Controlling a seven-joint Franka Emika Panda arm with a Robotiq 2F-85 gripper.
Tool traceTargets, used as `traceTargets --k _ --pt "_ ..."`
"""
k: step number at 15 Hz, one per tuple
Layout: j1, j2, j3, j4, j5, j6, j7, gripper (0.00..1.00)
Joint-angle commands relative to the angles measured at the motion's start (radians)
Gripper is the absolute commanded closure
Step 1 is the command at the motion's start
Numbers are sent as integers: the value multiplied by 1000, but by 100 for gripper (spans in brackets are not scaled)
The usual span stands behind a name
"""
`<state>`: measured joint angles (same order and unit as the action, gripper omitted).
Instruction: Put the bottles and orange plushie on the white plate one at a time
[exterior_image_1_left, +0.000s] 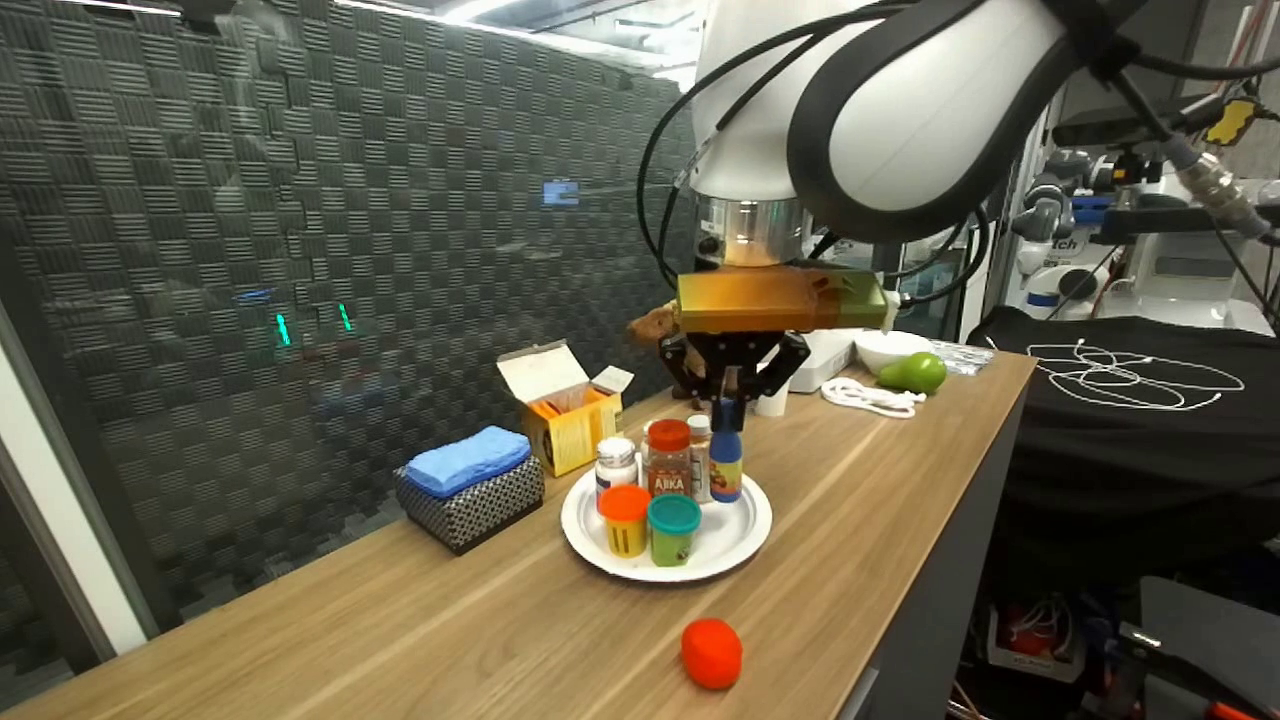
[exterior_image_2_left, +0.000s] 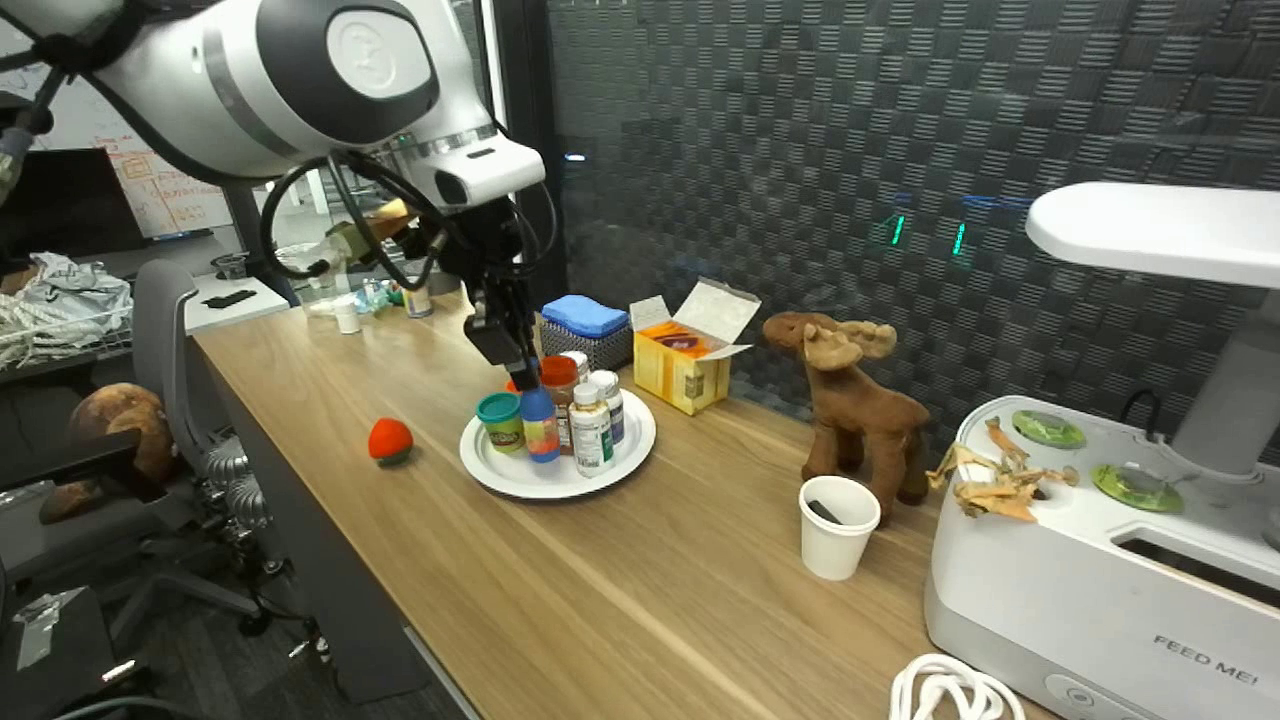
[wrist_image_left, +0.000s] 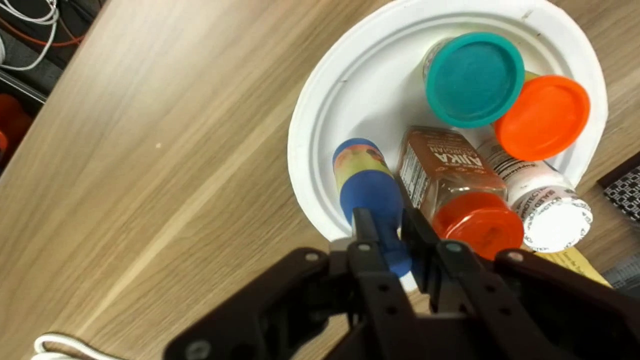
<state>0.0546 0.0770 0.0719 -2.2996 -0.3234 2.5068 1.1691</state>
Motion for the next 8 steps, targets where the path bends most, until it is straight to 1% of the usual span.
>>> traceTargets --k 1,8 --pt "21 41 -13 42 13 13 -38 95" --pt "34 74 -28 61 8 15 -53 95"
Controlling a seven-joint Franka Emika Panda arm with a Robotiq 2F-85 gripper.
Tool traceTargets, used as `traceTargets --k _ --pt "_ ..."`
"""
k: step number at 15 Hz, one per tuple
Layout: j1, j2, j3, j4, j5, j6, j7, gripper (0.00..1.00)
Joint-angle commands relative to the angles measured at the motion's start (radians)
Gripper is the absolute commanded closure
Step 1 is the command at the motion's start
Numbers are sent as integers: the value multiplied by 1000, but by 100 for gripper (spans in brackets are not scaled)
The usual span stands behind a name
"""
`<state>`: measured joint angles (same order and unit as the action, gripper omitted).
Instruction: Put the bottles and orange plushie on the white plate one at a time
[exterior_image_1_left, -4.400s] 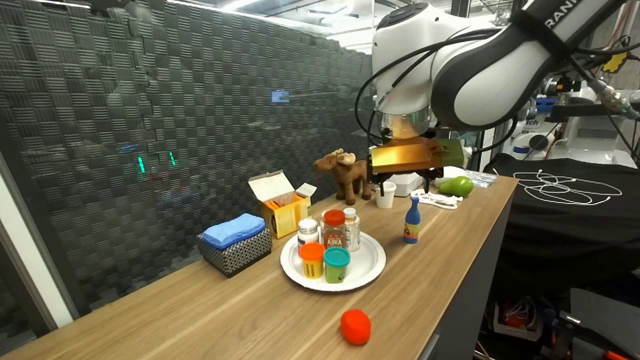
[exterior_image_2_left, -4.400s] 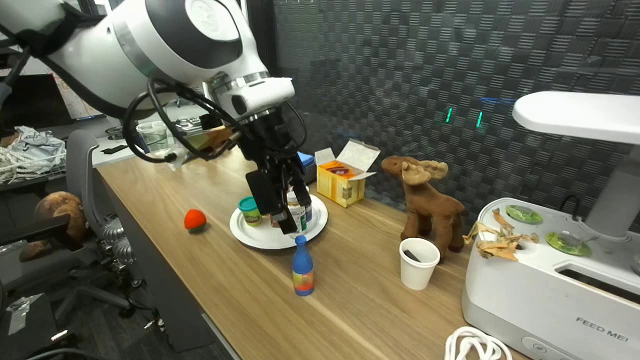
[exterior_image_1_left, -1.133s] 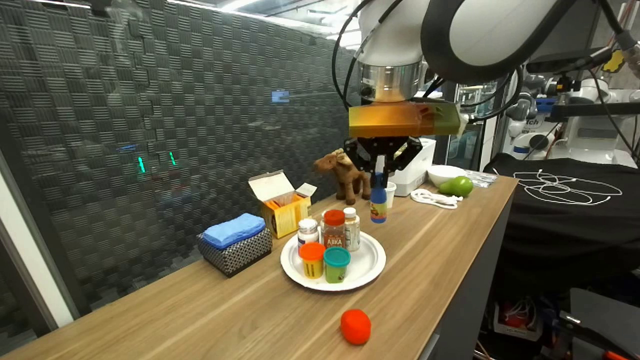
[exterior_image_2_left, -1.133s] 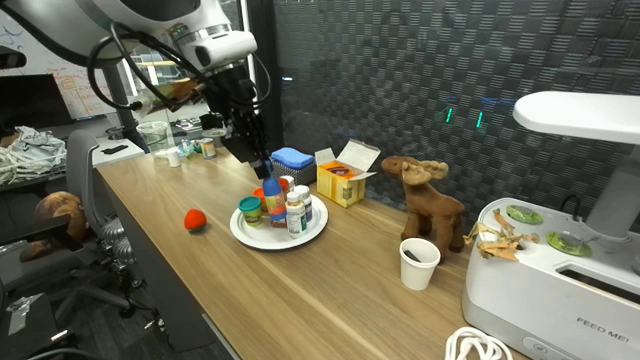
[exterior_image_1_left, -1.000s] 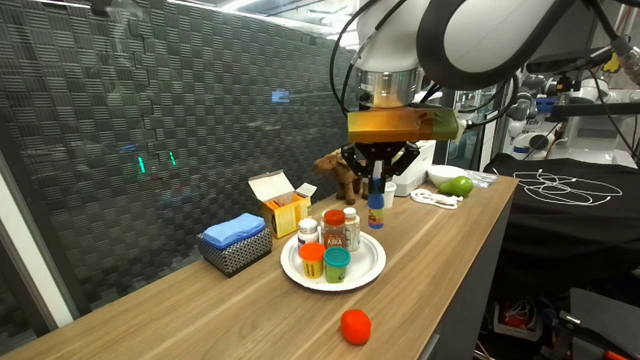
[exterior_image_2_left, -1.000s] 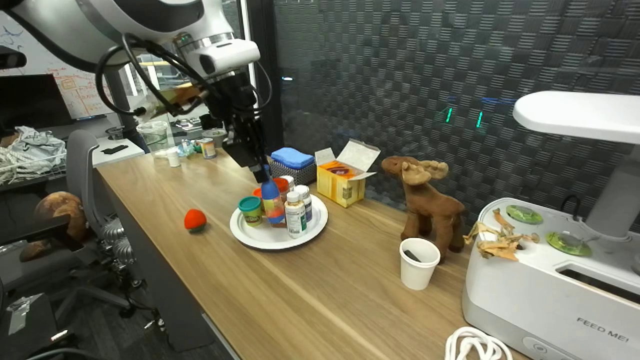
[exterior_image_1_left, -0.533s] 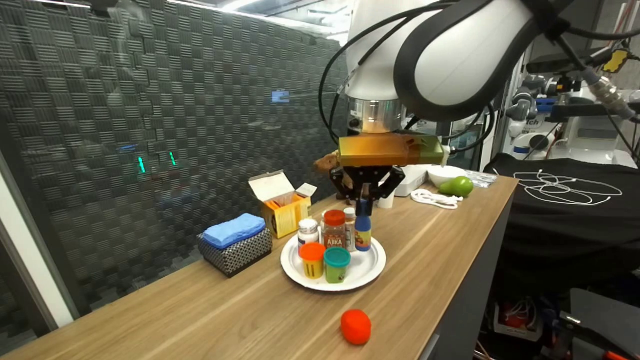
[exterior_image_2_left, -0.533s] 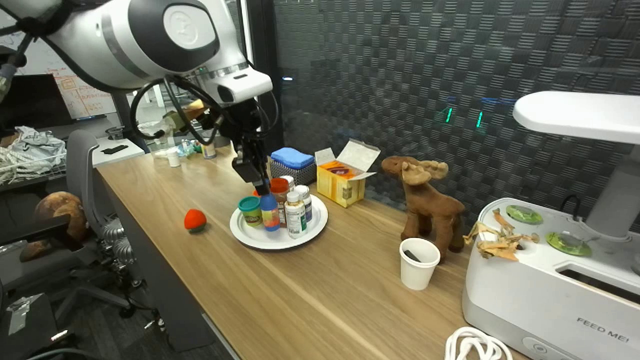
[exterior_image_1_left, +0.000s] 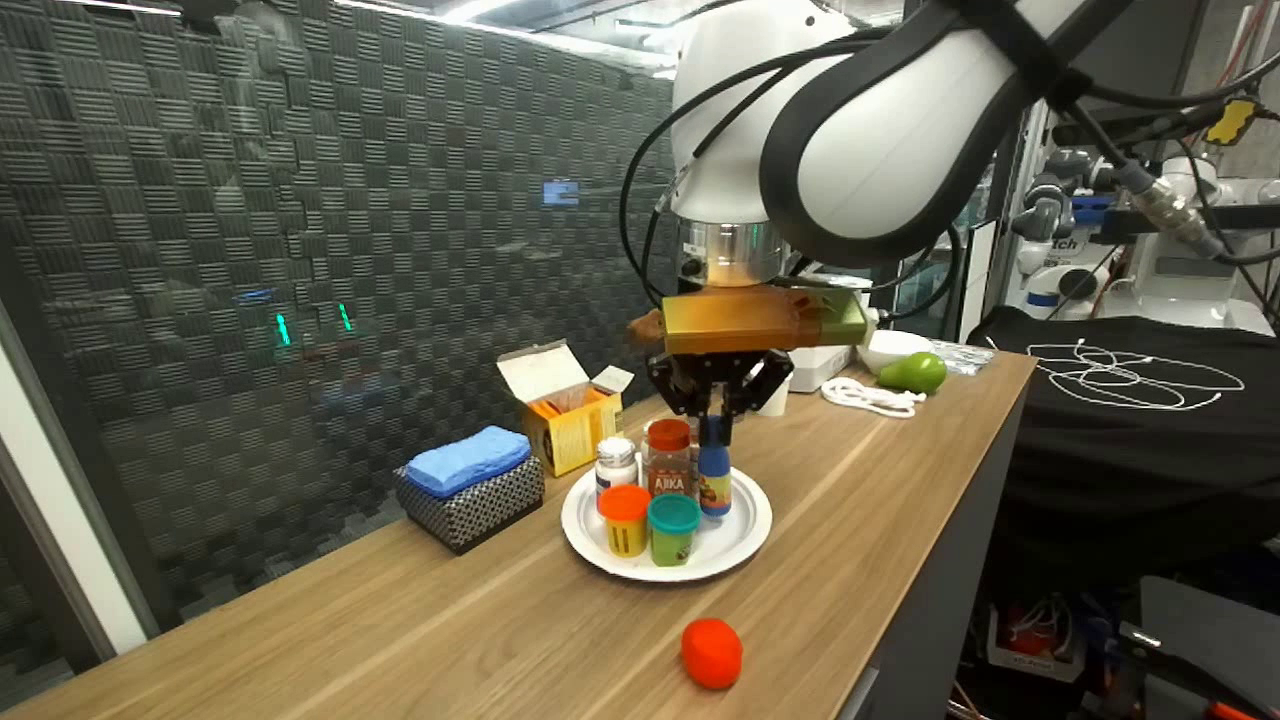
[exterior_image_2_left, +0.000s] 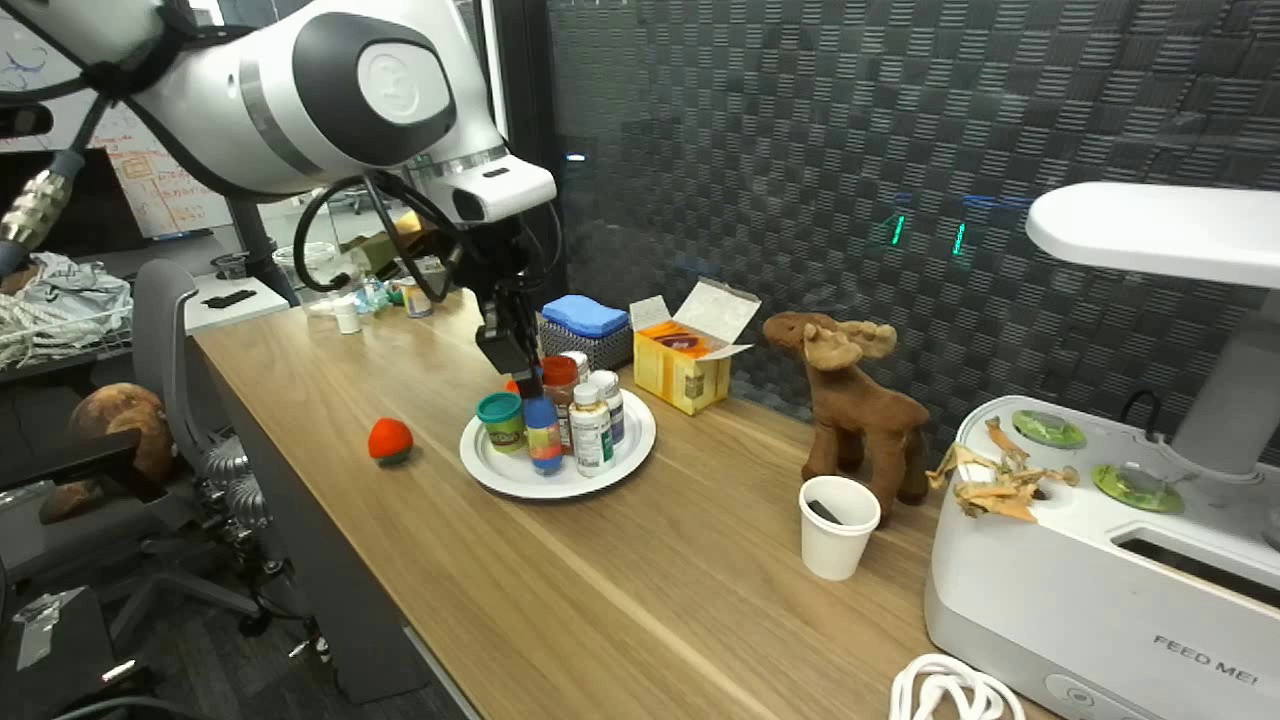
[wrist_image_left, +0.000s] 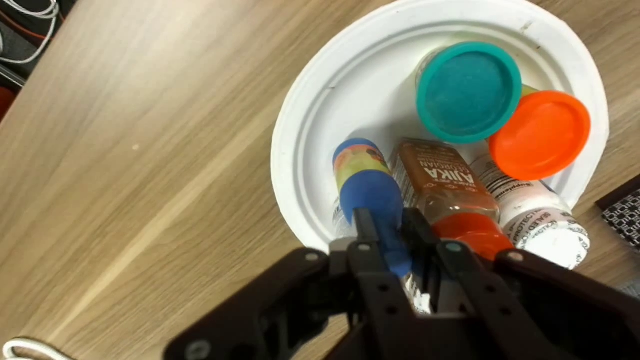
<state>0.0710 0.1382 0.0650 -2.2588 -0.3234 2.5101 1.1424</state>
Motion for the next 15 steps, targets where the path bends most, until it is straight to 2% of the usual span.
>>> traceTargets --k 1,6,14,15 --pt "18 15 -25 19 2 13 -23 95" --pt "19 17 -52 10 -31 30 -5 95" --pt "14 42 -66 4 14 87 -44 94" --pt "15 42 -68 3 13 89 -42 64"
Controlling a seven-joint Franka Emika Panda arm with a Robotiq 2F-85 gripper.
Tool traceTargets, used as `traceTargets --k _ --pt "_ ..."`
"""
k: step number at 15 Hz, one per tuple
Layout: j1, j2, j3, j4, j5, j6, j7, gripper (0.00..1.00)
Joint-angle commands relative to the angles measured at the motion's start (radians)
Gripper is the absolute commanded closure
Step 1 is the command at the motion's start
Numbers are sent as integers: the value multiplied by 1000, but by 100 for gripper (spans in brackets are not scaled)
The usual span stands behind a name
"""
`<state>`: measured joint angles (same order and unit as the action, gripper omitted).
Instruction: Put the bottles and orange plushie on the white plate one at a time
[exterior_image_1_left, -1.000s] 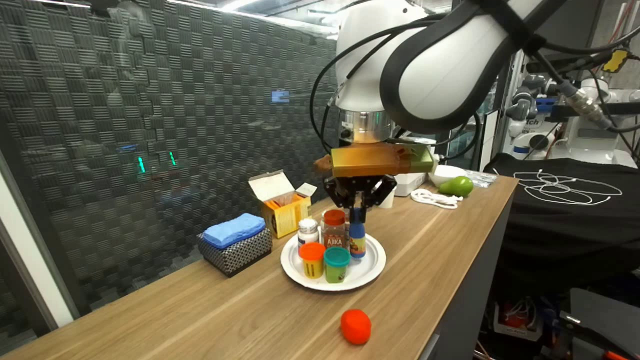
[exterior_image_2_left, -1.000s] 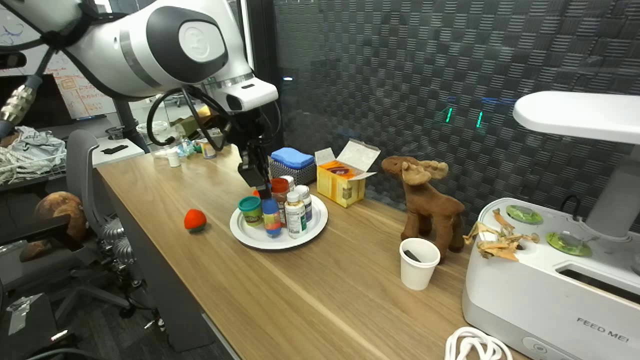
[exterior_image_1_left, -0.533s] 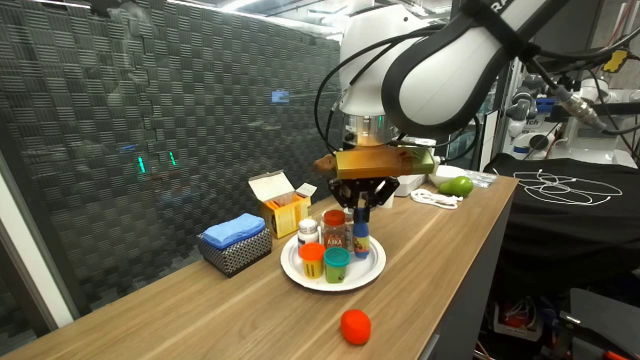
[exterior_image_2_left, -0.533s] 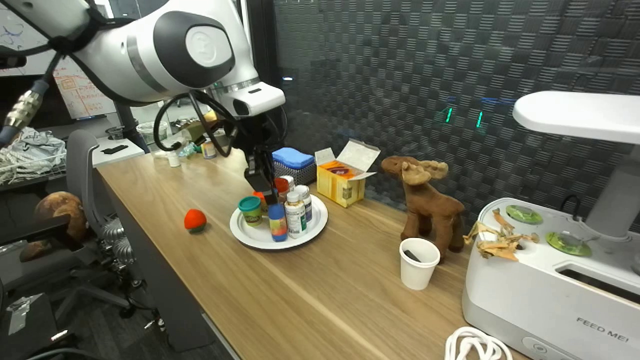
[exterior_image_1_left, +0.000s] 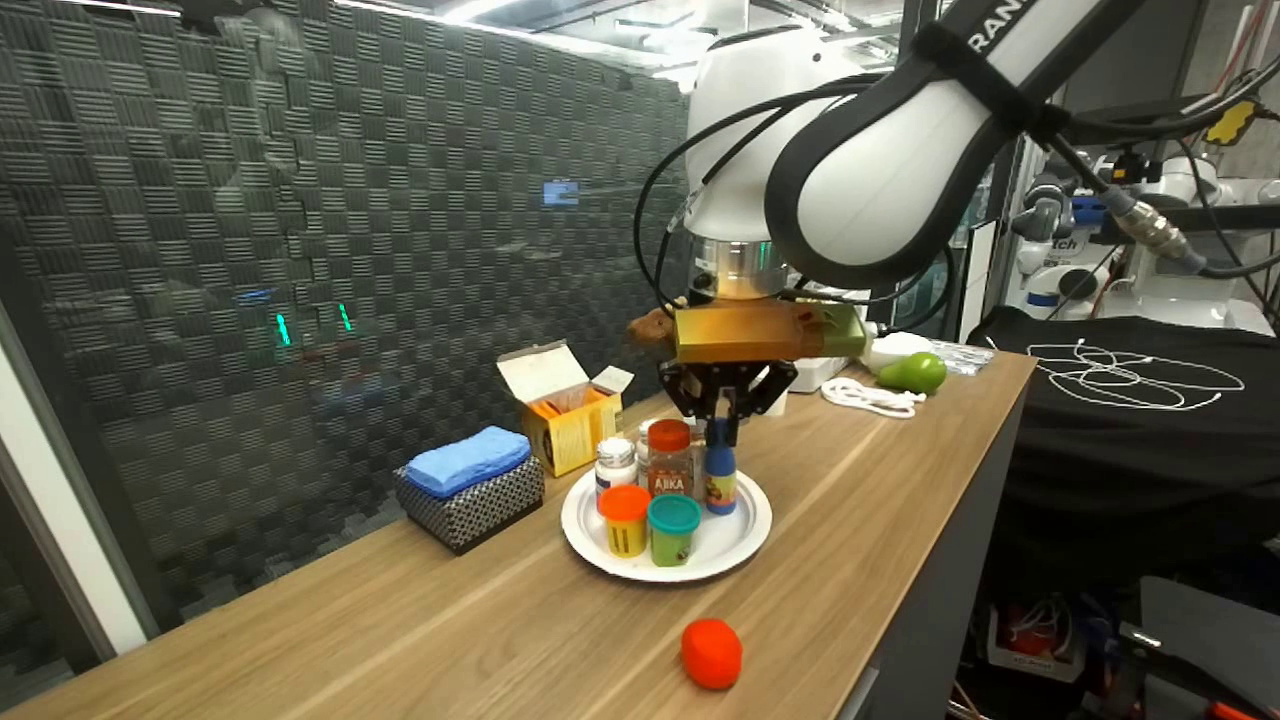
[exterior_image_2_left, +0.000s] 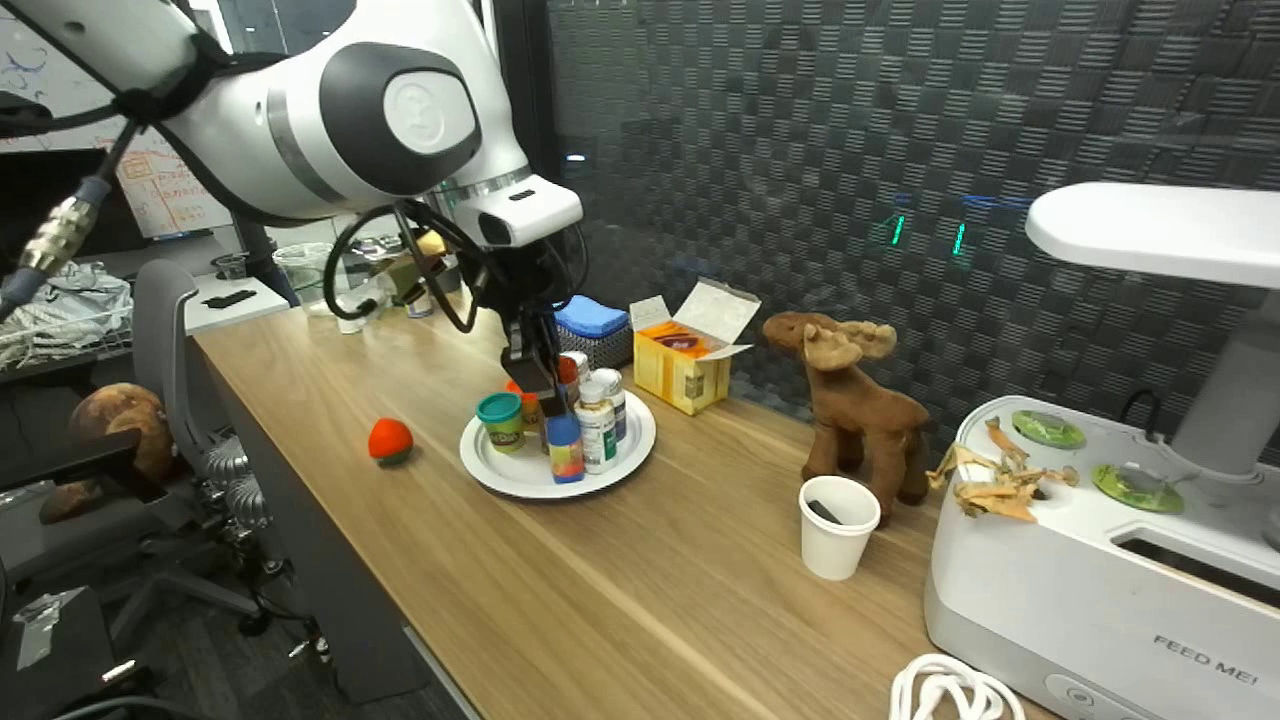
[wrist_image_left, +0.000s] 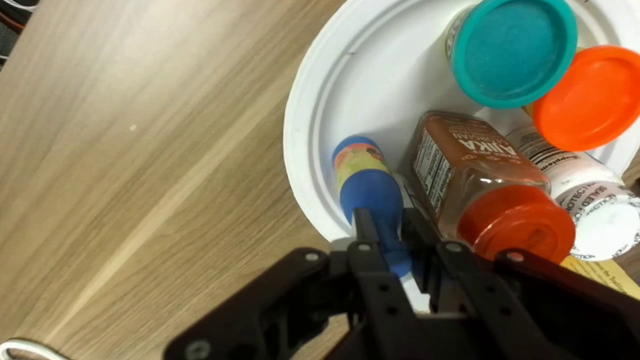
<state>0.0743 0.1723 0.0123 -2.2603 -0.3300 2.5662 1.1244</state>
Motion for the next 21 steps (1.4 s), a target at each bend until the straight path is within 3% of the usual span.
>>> traceTargets --k 1,7,9,16,21 --pt "13 6 -18 4 17 35 -21 53" --pt "26 -19 -34 -10 -15 33 24 9" --pt "40 -35 -42 -12 -46 22 60 0" --pt "96 -136 -18 -44 -285 -38 336 1" --pt "103 -159 60 -84 -341 -64 413 0"
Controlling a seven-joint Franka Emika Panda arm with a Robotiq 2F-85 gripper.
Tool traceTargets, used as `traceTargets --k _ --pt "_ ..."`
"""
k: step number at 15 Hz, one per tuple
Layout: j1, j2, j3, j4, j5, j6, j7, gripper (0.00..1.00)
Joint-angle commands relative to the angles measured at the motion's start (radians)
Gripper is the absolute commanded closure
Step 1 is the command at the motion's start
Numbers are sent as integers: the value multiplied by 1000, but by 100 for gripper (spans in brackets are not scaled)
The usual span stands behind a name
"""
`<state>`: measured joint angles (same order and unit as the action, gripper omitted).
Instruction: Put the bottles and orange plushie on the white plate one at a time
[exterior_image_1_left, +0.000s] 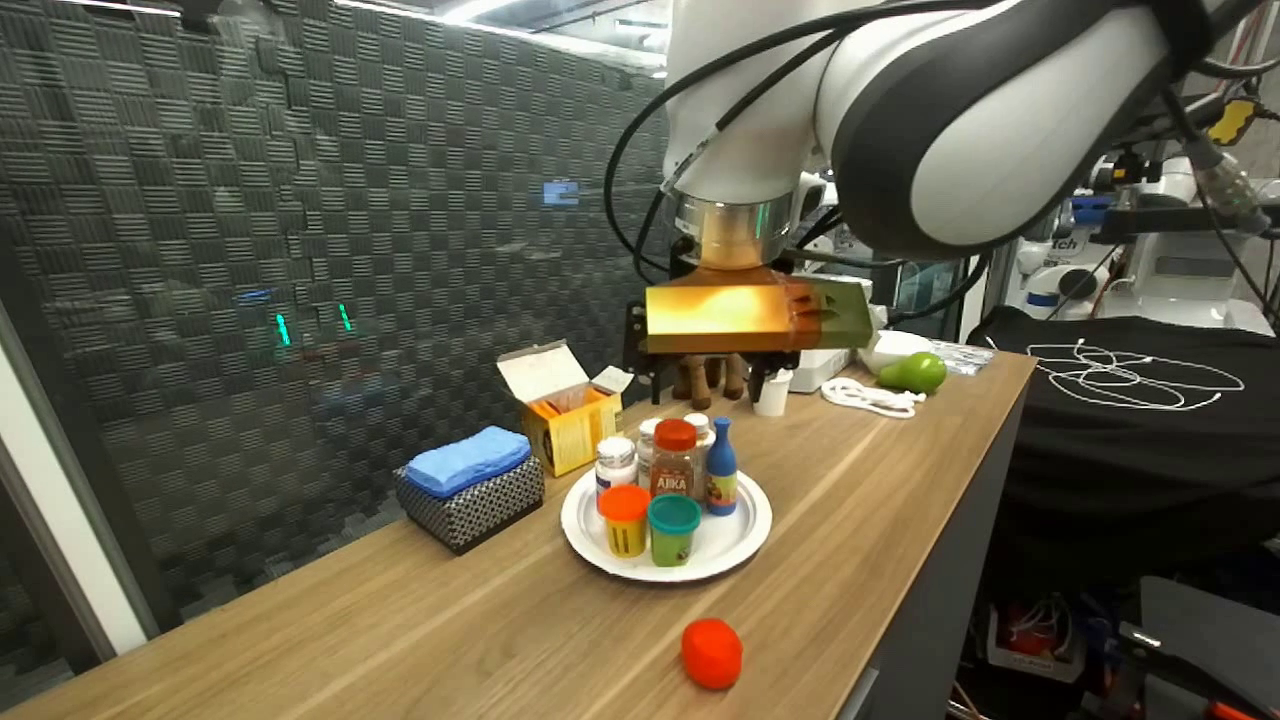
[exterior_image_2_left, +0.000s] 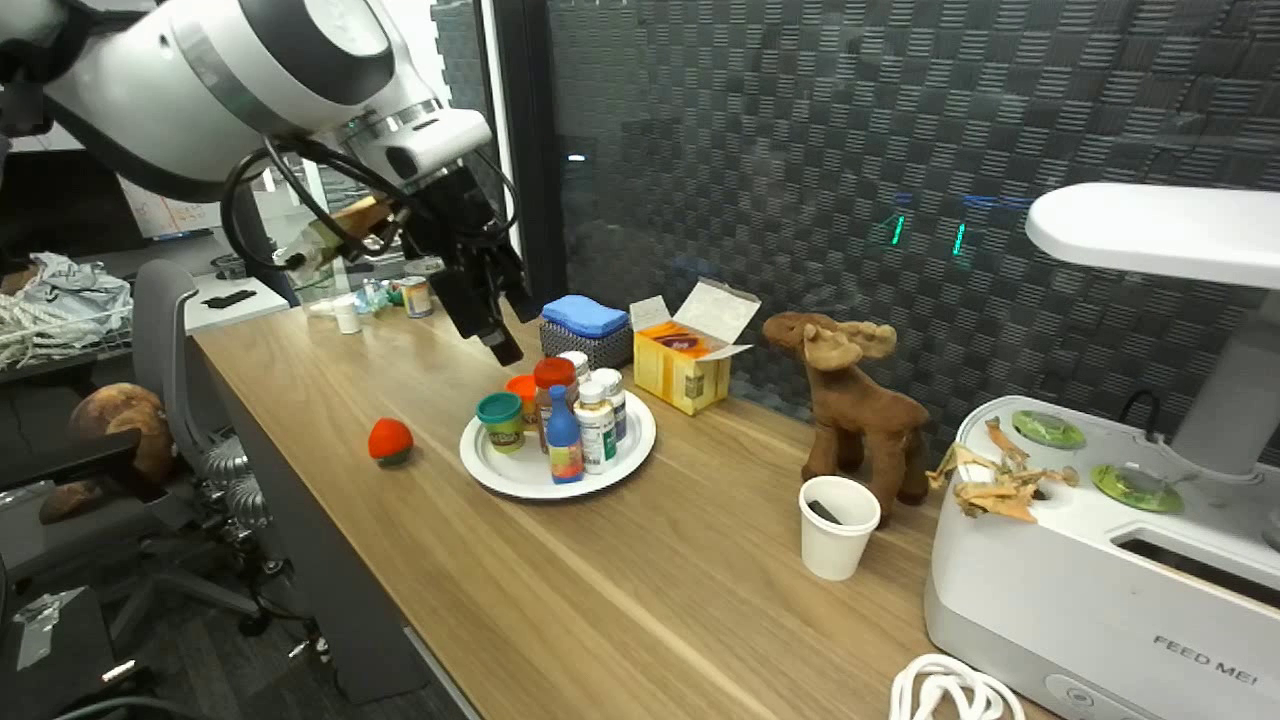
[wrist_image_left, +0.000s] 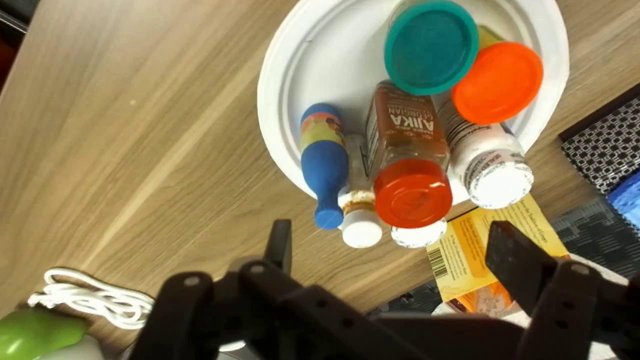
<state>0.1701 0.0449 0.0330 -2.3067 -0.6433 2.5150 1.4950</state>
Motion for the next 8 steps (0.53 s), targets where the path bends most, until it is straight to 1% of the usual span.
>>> traceTargets --k 1,5,8 --pt "11 -25 56 -46 -15 -3 31 0" --pt "39 43 116 -67 16 68 -29 0" --pt "66 96 139 -63 18 101 -63 0"
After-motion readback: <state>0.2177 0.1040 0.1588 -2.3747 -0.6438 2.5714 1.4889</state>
